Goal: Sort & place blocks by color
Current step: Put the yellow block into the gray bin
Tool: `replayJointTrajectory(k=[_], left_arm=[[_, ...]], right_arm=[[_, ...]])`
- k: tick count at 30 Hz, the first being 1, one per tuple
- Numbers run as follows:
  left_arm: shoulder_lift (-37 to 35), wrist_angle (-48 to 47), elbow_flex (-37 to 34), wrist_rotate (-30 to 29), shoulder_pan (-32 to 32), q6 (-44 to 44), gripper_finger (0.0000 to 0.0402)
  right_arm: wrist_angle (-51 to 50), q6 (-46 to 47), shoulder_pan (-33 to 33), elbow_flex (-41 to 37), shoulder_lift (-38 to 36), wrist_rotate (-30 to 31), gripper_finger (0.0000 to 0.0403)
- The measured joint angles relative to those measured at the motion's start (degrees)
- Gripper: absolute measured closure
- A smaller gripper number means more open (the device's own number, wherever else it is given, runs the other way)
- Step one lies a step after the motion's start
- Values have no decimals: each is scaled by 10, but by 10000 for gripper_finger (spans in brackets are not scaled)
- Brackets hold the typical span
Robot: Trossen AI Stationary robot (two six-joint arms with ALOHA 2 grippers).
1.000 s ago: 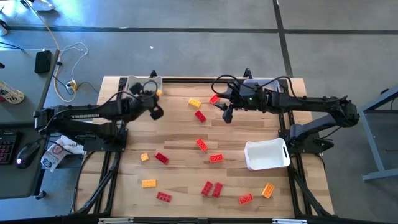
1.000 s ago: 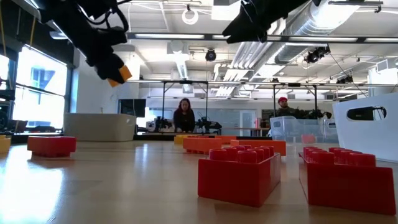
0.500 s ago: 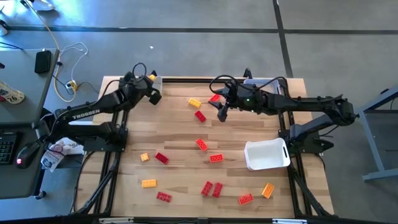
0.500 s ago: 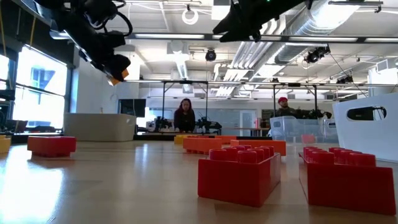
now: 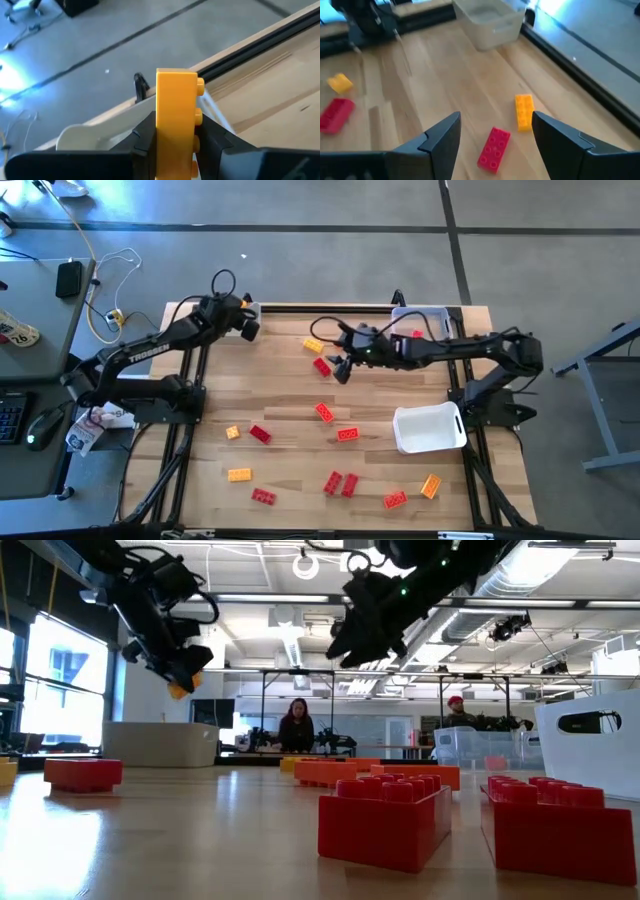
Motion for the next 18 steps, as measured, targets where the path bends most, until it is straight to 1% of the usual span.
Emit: replayJointTrajectory(k=[8,15,18], left_arm=[[47,-1,2,7,23,-18,327],[83,3,2,42,42,-34,327],[94,9,2,45,44,-37,327]], right_arm=[[0,26,0,0,50,16,171],[2,59,0,0,78,16,171],[1,75,0,0,93,15,171]])
